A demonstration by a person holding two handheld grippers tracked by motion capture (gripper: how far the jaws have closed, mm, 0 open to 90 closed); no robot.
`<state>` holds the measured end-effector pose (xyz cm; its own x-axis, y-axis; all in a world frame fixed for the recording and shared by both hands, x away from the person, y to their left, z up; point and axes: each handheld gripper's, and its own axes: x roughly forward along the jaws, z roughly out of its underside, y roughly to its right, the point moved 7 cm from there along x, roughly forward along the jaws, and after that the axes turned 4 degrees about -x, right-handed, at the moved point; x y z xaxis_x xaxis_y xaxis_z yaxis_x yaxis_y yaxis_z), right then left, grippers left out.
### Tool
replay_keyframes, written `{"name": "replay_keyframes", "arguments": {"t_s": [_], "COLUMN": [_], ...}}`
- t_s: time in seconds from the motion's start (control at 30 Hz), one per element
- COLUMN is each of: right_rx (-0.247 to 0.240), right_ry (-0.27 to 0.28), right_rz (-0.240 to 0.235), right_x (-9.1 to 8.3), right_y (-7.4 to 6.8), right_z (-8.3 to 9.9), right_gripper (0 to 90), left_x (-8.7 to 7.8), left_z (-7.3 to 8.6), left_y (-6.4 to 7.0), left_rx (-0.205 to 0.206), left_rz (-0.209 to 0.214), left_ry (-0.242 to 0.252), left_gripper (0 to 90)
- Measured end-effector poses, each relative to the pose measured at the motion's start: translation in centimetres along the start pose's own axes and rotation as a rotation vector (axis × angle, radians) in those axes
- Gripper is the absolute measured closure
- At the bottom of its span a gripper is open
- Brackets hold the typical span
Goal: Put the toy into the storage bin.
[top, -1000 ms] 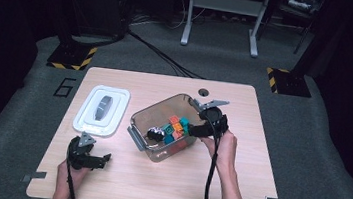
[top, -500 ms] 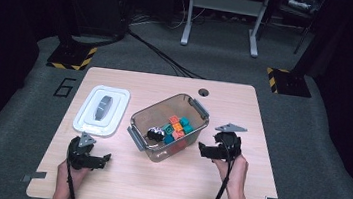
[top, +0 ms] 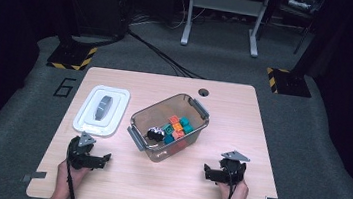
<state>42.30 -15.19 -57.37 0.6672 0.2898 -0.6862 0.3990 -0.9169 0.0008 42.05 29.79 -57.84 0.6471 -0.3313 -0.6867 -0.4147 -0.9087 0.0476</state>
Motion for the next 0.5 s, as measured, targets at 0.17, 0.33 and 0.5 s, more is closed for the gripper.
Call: {"name": "replay_keyframes", "arguments": {"t_s": [0.17,0.33,0.5], "right_rx": [-0.007,-0.038,-0.031], "right_ry": [-0.010,-0.003,0.001], "right_rz": [0.024,0.066,0.060], "right_x": [0.28,0.24,0.24], "right_y": [0.20,0.08,0.09], "right_z": [0.17,0.24,0.23], "right_gripper": [1.2,1.8,3.0], "left_x": [-0.01,-0.07,-0.46], "left_z": [0.00,0.15,-0.60], "left_y": [0.02,-0.22,-0.48], "left_rx": [-0.002,0.022,-0.020], "left_rz": [0.000,0.007,0.019], "left_ry": [-0.002,-0.043,-0.013], "left_gripper": [5.9,0.6,0.0]}}
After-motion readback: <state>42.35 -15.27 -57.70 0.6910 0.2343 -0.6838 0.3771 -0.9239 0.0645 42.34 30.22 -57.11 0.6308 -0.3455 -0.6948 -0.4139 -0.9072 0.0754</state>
